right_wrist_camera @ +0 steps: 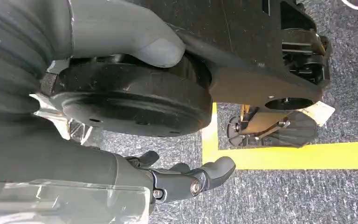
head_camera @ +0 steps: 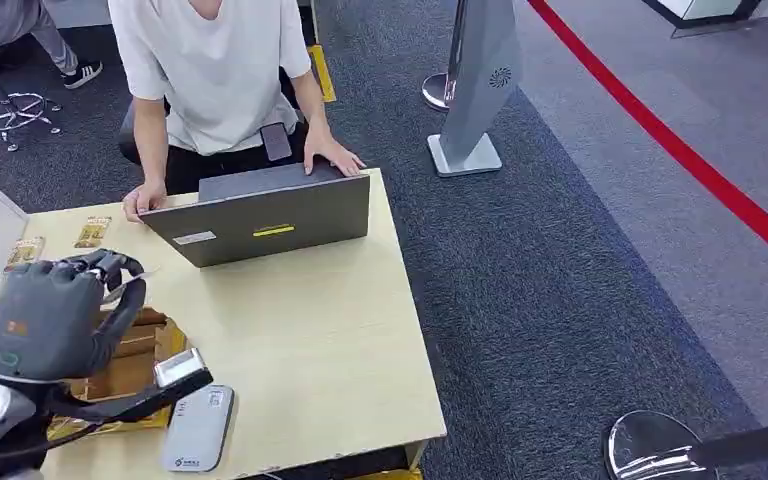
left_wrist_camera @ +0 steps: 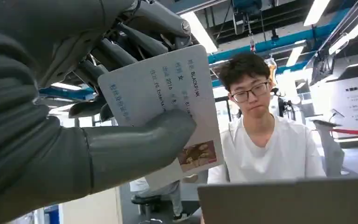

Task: Pass the card to the sensor for recognition and then transmit it.

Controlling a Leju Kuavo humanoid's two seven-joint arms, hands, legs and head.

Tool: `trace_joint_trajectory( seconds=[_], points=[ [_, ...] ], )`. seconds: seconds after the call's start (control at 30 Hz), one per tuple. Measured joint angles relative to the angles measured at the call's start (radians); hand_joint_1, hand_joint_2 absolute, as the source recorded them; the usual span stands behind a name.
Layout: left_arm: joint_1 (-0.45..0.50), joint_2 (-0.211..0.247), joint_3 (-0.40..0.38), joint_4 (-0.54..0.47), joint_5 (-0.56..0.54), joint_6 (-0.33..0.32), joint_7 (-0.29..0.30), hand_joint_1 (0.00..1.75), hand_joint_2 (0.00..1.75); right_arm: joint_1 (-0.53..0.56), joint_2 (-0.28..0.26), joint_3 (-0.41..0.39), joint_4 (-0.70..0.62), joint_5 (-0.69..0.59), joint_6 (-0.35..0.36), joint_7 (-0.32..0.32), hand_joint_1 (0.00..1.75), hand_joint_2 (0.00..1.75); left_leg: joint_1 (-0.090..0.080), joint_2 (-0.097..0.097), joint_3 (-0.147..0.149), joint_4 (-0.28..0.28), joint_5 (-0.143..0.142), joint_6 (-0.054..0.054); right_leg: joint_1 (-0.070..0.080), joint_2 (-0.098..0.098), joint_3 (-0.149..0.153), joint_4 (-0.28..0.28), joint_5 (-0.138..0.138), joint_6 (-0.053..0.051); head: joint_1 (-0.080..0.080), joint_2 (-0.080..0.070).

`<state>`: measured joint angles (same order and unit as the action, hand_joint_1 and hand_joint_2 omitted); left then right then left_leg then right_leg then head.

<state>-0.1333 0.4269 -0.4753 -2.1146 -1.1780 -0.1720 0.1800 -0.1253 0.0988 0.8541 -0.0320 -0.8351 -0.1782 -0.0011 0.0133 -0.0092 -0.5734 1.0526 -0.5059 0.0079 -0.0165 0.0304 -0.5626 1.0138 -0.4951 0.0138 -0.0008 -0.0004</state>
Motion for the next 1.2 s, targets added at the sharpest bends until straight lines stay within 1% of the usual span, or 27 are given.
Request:
trace_joint_trajectory(
  seconds=[0.1, 0.17, 0.2, 0.37, 0.5, 0.6, 0.87, 1.0, 1.1, 1.2],
  points=[
    [0.118, -0.014, 0.005, -0.015, -0.026, 0.085, -0.058, 1.75, 1.75, 0.0, 0.006, 0.005, 0.004, -0.015, 0.0, -0.002, 0.0, 1.75, 0.0, 0.003, 0.001, 0.0, -0.001, 0.0, 0.0, 0.002, 0.0, 0.0, 0.0, 0.0, -0.001, 0.0],
    [0.197, -0.029, 0.006, -0.015, -0.052, 0.146, -0.079, 1.75, 1.75, 0.0, 0.008, 0.012, 0.005, -0.021, 0.0, -0.002, 0.0, 1.75, 0.0, 0.004, 0.001, 0.0, -0.001, 0.0, 0.0, 0.003, -0.001, 0.0, 0.0, 0.0, -0.001, 0.0],
    [0.222, -0.034, 0.006, -0.014, -0.058, 0.164, -0.082, 1.75, 1.75, 0.0, 0.008, 0.015, 0.006, -0.021, 0.0, -0.002, 0.0, 1.75, 0.0, 0.003, 0.001, 0.0, -0.001, 0.0, 0.0, 0.003, -0.002, 0.0, 0.0, 0.0, 0.0, 0.0],
    [0.302, -0.054, 0.012, -0.003, -0.063, 0.189, -0.085, 1.75, 1.75, -0.001, 0.013, 0.03, 0.008, -0.021, -0.002, -0.005, 0.0, 1.75, 0.0, 0.004, 0.002, 0.0, -0.001, -0.001, 0.0, 0.003, 0.0, 0.0, 0.0, 0.0, -0.001, 0.0],
    [0.353, -0.06, 0.012, 0.065, -0.055, 0.225, -0.077, 1.75, 1.75, -0.001, 0.015, 0.047, 0.008, -0.022, -0.008, -0.011, 0.0, 1.75, 0.001, 0.004, 0.002, 0.0, -0.001, -0.001, 0.001, 0.003, -0.001, 0.0, 0.0, 0.0, -0.001, 0.0],
    [0.368, -0.063, 0.011, 0.102, -0.056, 0.244, -0.068, 1.75, 1.75, -0.002, 0.016, 0.057, 0.008, -0.03, -0.015, -0.013, 0.0, 1.75, 0.001, 0.004, 0.002, 0.0, -0.001, -0.001, 0.001, 0.003, 0.0, 0.0, 0.0, 0.0, 0.0, 0.0],
    [0.377, -0.068, -0.014, 0.196, -0.053, 0.249, -0.027, 1.75, 1.75, -0.004, 0.017, 0.081, 0.008, -0.038, -0.016, -0.011, 0.0, 1.75, 0.001, 0.004, 0.002, 0.0, -0.001, -0.001, 0.001, 0.003, 0.001, 0.0, 0.0, 0.0, 0.0, 0.0],
    [0.377, -0.069, -0.027, 0.238, -0.054, 0.257, -0.016, 1.75, 1.75, -0.006, 0.018, 0.087, 0.008, -0.039, -0.016, -0.008, 0.0, 1.75, 0.001, 0.004, 0.002, 0.0, -0.001, -0.001, 0.001, 0.003, 0.0, 0.0, 0.0, 0.0, 0.0, 0.0],
    [0.376, -0.071, -0.037, 0.264, -0.055, 0.258, -0.013, 1.75, 1.75, -0.007, 0.018, 0.095, 0.008, -0.039, -0.017, -0.008, 0.0, 1.75, 0.001, 0.004, 0.002, 0.0, -0.001, -0.001, 0.001, 0.003, 0.001, 0.0, 0.0, 0.0, 0.0, 0.0],
    [0.373, -0.064, -0.038, 0.283, -0.035, 0.258, -0.028, 1.75, 1.75, -0.007, 0.019, 0.1, 0.008, -0.041, -0.021, -0.007, 0.0, 1.75, 0.001, 0.004, 0.002, 0.0, -0.001, -0.001, 0.001, 0.003, 0.0, 0.0, 0.0, 0.0, 0.0, 0.0]
  ],
)
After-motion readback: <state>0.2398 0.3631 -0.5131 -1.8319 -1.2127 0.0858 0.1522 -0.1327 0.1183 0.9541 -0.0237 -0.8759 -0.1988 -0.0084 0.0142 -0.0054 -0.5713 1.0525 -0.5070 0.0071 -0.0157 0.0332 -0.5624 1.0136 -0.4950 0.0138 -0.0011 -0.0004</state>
